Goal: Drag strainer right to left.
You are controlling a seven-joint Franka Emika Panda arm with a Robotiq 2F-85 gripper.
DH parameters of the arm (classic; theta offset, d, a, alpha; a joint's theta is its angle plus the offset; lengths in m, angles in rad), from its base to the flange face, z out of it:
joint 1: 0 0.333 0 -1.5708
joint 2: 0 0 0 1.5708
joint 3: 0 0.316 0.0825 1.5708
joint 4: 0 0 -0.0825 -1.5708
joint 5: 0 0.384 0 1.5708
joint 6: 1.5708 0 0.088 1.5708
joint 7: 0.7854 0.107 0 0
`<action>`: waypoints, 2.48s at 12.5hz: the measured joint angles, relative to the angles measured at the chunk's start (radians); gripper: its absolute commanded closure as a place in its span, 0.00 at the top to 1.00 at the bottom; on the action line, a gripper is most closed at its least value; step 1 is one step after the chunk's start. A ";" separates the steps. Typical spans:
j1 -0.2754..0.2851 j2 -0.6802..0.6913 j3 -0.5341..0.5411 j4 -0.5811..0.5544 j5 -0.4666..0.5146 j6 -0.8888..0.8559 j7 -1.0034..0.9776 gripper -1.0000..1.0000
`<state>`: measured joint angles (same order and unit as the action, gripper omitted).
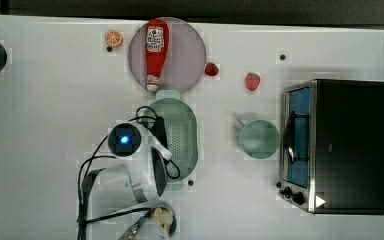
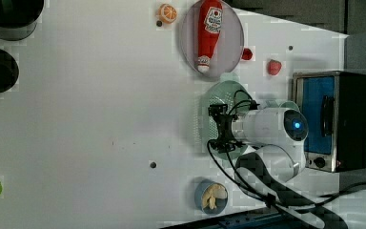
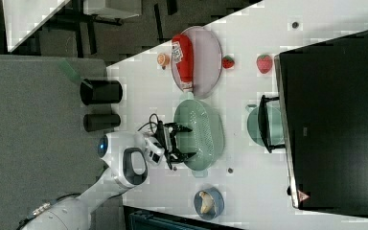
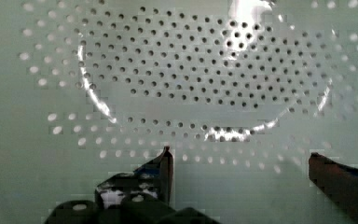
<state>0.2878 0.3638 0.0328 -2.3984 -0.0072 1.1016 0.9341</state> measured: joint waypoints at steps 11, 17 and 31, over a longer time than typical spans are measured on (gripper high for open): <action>0.205 0.170 -0.016 0.213 0.040 -0.031 0.189 1.00; 0.255 0.184 0.009 0.314 0.164 -0.100 0.205 1.00; 0.386 0.326 0.069 0.551 0.288 -0.103 0.310 1.00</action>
<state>0.6743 0.6895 0.1022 -1.8477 0.2810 0.9990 1.2441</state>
